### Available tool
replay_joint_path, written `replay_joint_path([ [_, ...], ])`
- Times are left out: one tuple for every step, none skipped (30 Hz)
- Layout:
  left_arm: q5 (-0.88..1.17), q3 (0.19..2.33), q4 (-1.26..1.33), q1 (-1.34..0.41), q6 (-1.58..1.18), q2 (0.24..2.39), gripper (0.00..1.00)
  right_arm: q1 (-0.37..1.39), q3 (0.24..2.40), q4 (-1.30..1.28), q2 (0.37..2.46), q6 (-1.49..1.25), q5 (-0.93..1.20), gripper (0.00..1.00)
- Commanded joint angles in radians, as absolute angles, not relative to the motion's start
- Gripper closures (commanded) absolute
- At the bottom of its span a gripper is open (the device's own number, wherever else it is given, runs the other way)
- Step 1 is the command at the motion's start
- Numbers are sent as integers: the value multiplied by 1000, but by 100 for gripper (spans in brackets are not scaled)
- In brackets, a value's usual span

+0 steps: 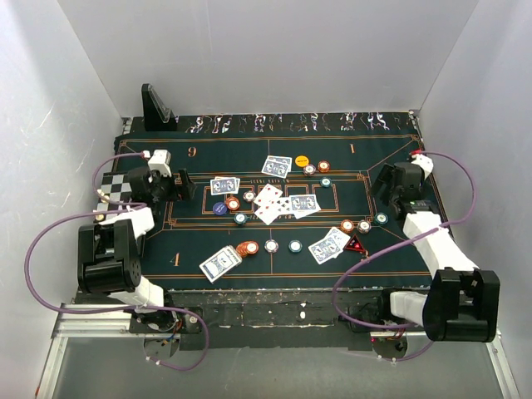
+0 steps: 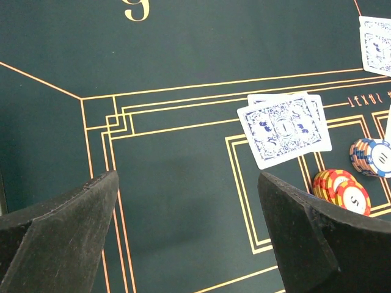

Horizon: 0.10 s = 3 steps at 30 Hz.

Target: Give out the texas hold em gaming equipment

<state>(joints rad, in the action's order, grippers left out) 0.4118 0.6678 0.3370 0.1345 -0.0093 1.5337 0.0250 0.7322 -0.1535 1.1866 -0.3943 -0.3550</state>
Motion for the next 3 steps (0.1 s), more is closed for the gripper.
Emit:
replay_joint_path([
  [383, 620, 477, 129, -5, 1545, 2, 12, 719, -51, 1206, -376, -336, 2],
  [380, 609, 497, 129, -5, 1542, 2, 12, 719, -38, 1213, -376, -336, 2],
  [383, 606, 488, 127, -5, 1536, 2, 11, 719, -29, 1219, -377, -333, 2],
])
